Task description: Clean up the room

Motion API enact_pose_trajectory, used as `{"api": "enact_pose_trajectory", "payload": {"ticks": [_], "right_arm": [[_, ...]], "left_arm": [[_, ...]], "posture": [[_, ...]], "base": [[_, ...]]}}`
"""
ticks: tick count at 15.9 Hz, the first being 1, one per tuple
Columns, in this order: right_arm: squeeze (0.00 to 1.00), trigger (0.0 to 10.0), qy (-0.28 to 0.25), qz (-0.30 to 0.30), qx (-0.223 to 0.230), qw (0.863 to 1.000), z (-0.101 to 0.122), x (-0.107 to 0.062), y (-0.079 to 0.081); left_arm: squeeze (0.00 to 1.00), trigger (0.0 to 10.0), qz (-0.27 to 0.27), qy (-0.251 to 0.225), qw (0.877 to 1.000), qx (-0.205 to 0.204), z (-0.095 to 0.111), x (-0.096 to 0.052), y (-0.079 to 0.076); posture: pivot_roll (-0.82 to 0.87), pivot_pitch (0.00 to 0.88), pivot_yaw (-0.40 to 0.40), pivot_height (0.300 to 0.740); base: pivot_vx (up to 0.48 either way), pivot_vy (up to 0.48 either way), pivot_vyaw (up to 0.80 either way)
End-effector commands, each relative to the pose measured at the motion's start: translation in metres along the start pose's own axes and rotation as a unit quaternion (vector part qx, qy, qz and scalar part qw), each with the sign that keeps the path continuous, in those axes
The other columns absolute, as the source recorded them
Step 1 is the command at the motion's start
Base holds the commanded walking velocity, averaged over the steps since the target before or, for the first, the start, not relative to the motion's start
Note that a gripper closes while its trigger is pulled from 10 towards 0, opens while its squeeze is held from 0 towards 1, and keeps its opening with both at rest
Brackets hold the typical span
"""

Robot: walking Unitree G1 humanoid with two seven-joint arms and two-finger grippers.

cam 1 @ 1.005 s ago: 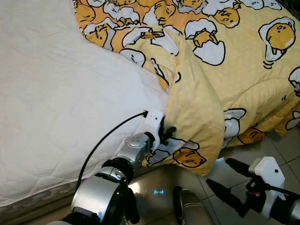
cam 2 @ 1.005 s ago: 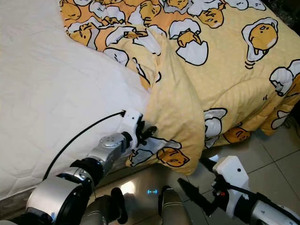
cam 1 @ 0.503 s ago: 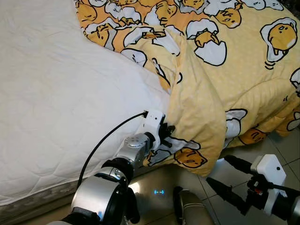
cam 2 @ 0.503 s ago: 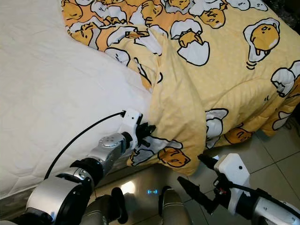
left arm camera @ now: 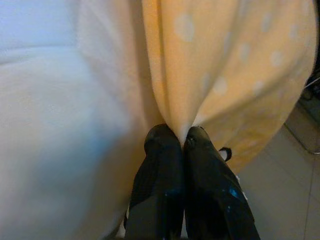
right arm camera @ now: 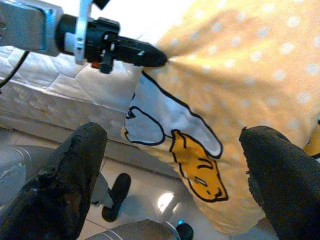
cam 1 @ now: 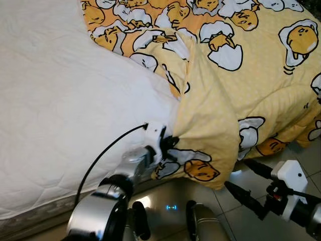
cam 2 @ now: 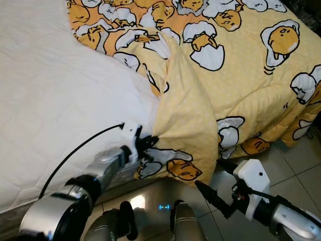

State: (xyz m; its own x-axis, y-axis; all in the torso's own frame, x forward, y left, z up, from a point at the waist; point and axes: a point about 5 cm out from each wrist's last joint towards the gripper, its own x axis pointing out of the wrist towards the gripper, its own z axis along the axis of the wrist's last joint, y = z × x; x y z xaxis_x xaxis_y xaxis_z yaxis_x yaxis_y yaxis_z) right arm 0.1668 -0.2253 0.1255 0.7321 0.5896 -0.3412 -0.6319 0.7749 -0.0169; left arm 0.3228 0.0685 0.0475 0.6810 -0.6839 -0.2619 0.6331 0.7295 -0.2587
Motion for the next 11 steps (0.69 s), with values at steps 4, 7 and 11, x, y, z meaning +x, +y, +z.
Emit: {"api": "enact_pose_trajectory", "payload": {"ticks": [4,7,11], "right_arm": [[0.0,10.0,-0.01,-0.001,0.01,1.0,-0.005,0.01,0.007],[0.0,10.0,-0.016,0.001,0.011,1.0,-0.003,0.013,0.01],[0.0,10.0,0.002,-0.007,-0.002,1.0,-0.005,0.013,0.011]], "left_arm": [[0.0,0.0,-0.06,0.027,0.997,0.042,-0.031,-0.041,0.004],[0.0,0.0,-0.097,0.08,0.989,0.083,-0.048,-0.074,-0.007],[0.0,0.0,-0.169,0.228,0.956,0.078,-0.072,-0.11,-0.033]], "posture": [[-0.28,0.212,0.1,0.74],[-0.26,0.19,0.093,0.74],[-0.24,0.179,0.098,0.74]], "base": [[0.0,0.0,0.0],[0.0,0.0,0.0],[0.0,0.0,0.0]]}}
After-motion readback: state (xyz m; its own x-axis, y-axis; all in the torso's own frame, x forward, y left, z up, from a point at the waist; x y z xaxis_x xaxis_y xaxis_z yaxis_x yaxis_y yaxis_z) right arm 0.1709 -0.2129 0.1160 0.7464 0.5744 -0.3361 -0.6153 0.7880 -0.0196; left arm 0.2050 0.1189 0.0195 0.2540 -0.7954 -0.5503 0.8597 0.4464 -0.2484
